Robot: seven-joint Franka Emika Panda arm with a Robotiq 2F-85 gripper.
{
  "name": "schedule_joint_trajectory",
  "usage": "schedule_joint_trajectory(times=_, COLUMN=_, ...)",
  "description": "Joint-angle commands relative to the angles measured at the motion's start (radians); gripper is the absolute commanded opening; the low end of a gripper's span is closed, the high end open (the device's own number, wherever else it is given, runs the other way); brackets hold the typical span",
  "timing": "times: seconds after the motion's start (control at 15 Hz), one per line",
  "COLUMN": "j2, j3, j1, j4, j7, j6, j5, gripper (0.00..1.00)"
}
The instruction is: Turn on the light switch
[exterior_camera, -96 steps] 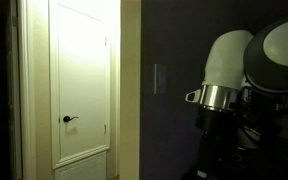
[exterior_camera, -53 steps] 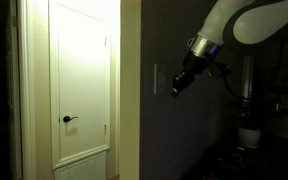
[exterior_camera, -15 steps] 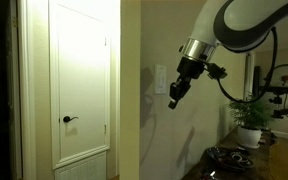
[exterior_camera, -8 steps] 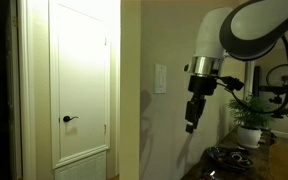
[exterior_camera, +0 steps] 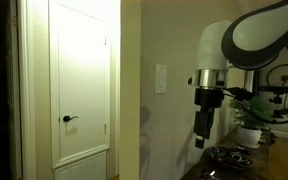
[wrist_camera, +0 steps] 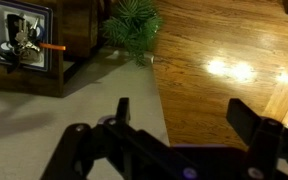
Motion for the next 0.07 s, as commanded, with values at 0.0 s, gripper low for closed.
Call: schedule_joint_trajectory(times=0.0, j2=0.000, j3=-0.003, j1=0.004, j4=0.000, j7=0.002, j6=-0.004, j5=-0.001, gripper=1.00)
